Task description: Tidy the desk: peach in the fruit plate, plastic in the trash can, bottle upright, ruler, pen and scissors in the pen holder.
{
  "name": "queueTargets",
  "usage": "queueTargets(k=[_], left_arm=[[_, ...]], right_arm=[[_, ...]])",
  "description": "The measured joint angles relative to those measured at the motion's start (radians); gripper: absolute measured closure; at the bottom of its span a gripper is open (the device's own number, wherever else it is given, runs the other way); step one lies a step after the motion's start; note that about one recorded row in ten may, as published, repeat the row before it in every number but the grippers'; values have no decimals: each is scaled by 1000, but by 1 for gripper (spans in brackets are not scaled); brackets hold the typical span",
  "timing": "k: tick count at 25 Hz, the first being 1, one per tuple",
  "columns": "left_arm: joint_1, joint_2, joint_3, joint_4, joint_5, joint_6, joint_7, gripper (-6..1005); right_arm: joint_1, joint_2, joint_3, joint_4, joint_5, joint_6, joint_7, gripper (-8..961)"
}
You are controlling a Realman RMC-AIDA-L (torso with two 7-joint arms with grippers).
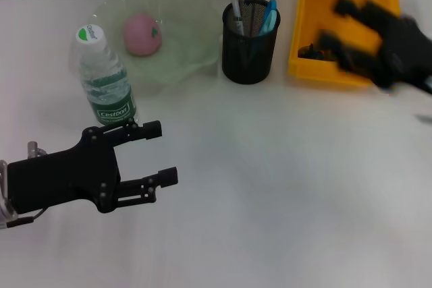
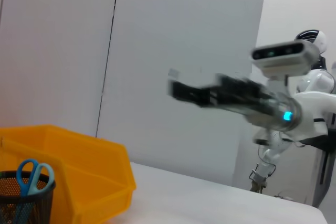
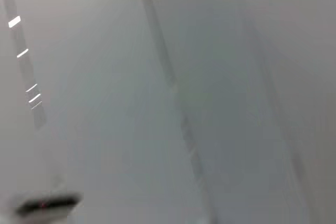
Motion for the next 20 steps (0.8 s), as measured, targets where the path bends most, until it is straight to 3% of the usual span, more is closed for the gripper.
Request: queueTargets(k=[2, 3, 6, 7, 8, 9, 10, 12, 20], left_arm=[[-5, 1, 2, -1, 0, 1, -3, 199], [-10, 2, 3, -2, 0, 1, -6, 199], [-26, 4, 6, -6, 18, 0, -17, 199], [-31, 4, 7, -7, 27, -2, -22, 199], [-34, 4, 7, -7, 32, -3, -23, 199], [-34, 4, 7, -7, 32, -3, -23, 199], [-38, 5, 7, -7, 42, -5, -26, 199], [-40, 5, 7, -7, 45, -1, -27, 199], [-40, 4, 8, -3, 45, 1, -27, 199]], right_arm=[[-5, -9, 210, -2, -310, -246, 34, 115], [-5, -9, 210, -2, -310, -246, 34, 115], [-4, -13, 343, 4, -511, -371, 28, 116], [-7, -1, 391, 6, -579, -406, 1, 116], [-7, -1, 391, 6, -579, -406, 1, 116], [-15, 17, 402, 3, -603, -417, -33, 116], [-15, 17, 402, 3, -603, -417, -33, 116], [-21, 41, 404, -3, -621, -412, -60, 116], [-5, 71, 402, 7, -641, -366, -75, 116]])
